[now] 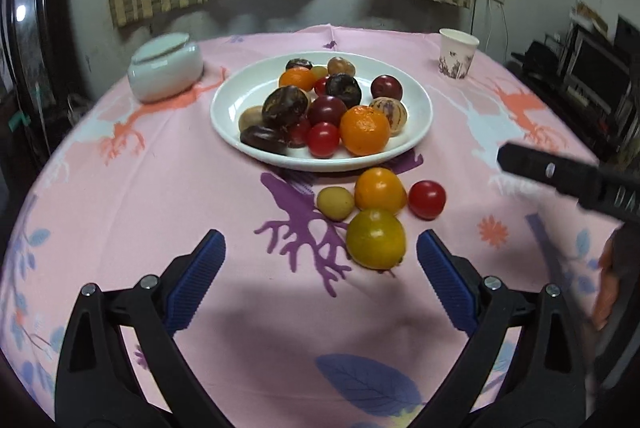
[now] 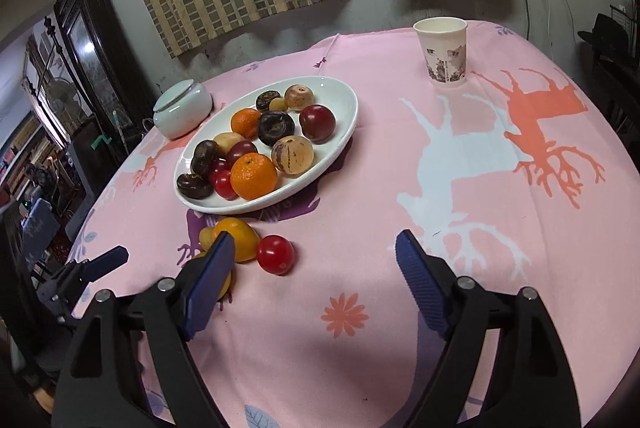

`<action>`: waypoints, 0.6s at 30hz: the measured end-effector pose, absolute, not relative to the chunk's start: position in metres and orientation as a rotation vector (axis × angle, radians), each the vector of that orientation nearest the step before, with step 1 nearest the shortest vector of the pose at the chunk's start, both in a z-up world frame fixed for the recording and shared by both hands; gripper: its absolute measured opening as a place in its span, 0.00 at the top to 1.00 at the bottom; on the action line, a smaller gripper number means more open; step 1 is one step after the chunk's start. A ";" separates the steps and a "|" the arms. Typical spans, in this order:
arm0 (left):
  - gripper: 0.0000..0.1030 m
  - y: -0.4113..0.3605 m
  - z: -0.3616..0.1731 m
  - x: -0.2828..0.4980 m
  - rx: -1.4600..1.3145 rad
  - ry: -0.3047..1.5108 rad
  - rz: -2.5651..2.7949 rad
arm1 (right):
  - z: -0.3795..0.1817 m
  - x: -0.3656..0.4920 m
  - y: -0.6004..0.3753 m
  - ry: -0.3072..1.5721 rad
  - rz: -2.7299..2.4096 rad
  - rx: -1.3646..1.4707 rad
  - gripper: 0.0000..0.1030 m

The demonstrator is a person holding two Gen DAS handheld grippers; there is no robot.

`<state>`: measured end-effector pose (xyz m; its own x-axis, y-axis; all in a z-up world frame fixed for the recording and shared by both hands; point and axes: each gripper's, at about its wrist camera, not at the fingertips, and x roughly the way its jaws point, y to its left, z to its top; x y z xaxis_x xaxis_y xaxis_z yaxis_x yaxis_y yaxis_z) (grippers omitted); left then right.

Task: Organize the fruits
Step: 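Grasp a yellow-green round fruit with the left tool while the right tool grasps a red cherry tomato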

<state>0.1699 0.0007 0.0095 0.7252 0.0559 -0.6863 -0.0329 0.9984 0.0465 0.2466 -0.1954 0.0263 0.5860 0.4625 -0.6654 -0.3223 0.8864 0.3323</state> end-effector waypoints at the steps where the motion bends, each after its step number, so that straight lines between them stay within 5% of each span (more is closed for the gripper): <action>1: 0.05 -0.001 0.010 0.169 0.055 0.745 0.058 | 0.026 0.247 -0.196 0.825 0.459 0.186 0.16; 18: 0.11 -0.012 -0.009 0.181 -0.005 0.799 -0.015 | 0.018 0.248 -0.185 0.856 0.490 0.171 0.16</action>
<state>0.1812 -0.0121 -0.0093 0.6971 -0.0151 -0.7168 0.0113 0.9999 -0.0100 0.2475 -0.1850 0.0183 0.5528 0.4793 -0.6817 -0.3448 0.8763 0.3366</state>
